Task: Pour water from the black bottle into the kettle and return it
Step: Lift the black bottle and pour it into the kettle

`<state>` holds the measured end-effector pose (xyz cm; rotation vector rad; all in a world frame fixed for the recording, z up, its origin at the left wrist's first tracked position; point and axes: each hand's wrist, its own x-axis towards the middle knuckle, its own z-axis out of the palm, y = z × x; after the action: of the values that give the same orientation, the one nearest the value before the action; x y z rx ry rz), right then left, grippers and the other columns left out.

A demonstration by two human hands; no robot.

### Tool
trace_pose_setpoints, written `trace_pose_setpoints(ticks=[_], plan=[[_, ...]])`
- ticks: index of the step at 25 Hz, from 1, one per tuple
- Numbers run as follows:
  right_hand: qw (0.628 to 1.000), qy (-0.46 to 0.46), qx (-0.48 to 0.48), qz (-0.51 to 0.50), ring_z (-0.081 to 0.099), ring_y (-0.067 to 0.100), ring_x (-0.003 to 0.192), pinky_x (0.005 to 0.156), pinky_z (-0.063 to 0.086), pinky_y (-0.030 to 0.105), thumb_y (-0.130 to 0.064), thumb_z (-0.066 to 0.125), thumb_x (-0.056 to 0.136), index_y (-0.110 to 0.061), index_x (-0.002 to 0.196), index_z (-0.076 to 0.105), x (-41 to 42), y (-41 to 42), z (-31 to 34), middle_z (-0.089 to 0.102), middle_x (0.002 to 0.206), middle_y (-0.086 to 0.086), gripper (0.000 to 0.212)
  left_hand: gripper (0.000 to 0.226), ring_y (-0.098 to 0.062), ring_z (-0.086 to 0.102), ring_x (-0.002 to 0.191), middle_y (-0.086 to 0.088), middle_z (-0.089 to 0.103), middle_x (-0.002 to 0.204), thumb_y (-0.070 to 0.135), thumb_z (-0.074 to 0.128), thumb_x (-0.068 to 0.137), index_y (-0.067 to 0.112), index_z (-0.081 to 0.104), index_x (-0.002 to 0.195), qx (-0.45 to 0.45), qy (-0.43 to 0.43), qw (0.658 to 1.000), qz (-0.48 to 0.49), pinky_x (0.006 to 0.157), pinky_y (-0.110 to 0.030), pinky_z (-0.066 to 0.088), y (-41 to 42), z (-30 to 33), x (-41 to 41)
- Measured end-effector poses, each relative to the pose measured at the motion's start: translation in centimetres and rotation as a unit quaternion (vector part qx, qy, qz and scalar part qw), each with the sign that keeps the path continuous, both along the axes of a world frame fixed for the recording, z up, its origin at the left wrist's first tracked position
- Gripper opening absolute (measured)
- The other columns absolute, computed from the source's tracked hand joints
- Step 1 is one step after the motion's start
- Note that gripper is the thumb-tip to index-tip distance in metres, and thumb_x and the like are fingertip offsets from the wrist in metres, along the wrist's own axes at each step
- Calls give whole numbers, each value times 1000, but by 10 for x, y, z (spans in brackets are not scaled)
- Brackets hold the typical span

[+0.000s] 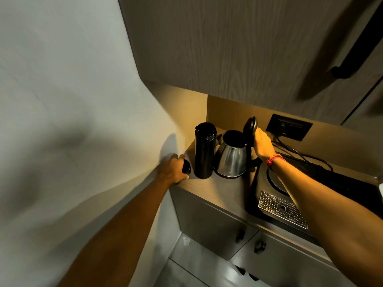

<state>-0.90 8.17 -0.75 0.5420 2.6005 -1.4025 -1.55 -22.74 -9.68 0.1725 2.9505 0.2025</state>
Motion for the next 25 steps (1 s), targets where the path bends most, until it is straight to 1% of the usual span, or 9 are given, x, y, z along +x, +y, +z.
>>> trace_pose_setpoints(ticks=[2,5,6,8,10,13,15,19,25], plan=[[999,41,4,29,39,35,85,75,34,35,1,28,101,7,91,41,-11,-6,8,42,94,25,18,74,-39,53,125,-17,49,140,37,76,84,13,42,145,37,-34,999,16,97,-45,51,9,-22,7],[983,122,94,99,35,15,73,84,26,35,-6,26,103,-12,89,43,-18,-5,3,41,82,2,22,76,-37,51,128,-16,46,144,41,76,84,14,42,147,81,-24,996,38,101,-45,49,15,-35,7],[978,131,114,112,39,16,74,88,31,39,-7,26,103,-10,100,48,-21,-5,3,45,85,1,22,83,-37,51,128,-16,46,144,49,77,82,14,40,147,71,-15,996,45,100,-45,49,15,-34,5],[974,114,152,123,52,42,100,105,36,55,-11,25,103,9,127,44,-27,-4,-1,55,112,26,37,100,-38,47,130,-17,44,143,63,78,73,14,36,150,67,24,996,54,99,-46,48,17,-25,-1],[981,92,138,105,46,53,121,110,31,60,-14,23,103,12,132,40,-35,-1,-4,49,133,34,42,109,-37,43,132,-16,46,143,66,82,66,12,37,150,165,74,982,55,104,-48,45,22,-11,-9],[984,64,126,111,49,54,116,108,31,61,-9,27,102,14,128,43,-40,5,-15,52,127,35,38,116,-28,38,139,-6,45,151,50,95,58,18,34,152,377,66,919,89,114,-48,38,38,16,-26],[974,83,159,140,50,54,113,107,31,62,-7,31,99,15,127,43,-41,8,-19,53,123,35,37,114,-15,48,132,0,52,146,32,100,54,20,38,149,482,47,871,88,115,-41,39,53,27,-33],[969,62,168,171,36,52,133,117,19,63,-21,24,101,9,137,36,-40,10,-18,44,141,31,49,83,0,64,101,6,70,116,9,98,56,15,60,130,566,40,817,105,101,-34,53,70,22,-38],[950,53,228,207,8,45,149,118,12,64,-4,35,99,-3,154,3,-45,10,-17,10,164,15,63,73,8,63,94,21,68,103,22,97,55,31,64,120,543,81,827,125,74,-6,46,79,16,-38]])
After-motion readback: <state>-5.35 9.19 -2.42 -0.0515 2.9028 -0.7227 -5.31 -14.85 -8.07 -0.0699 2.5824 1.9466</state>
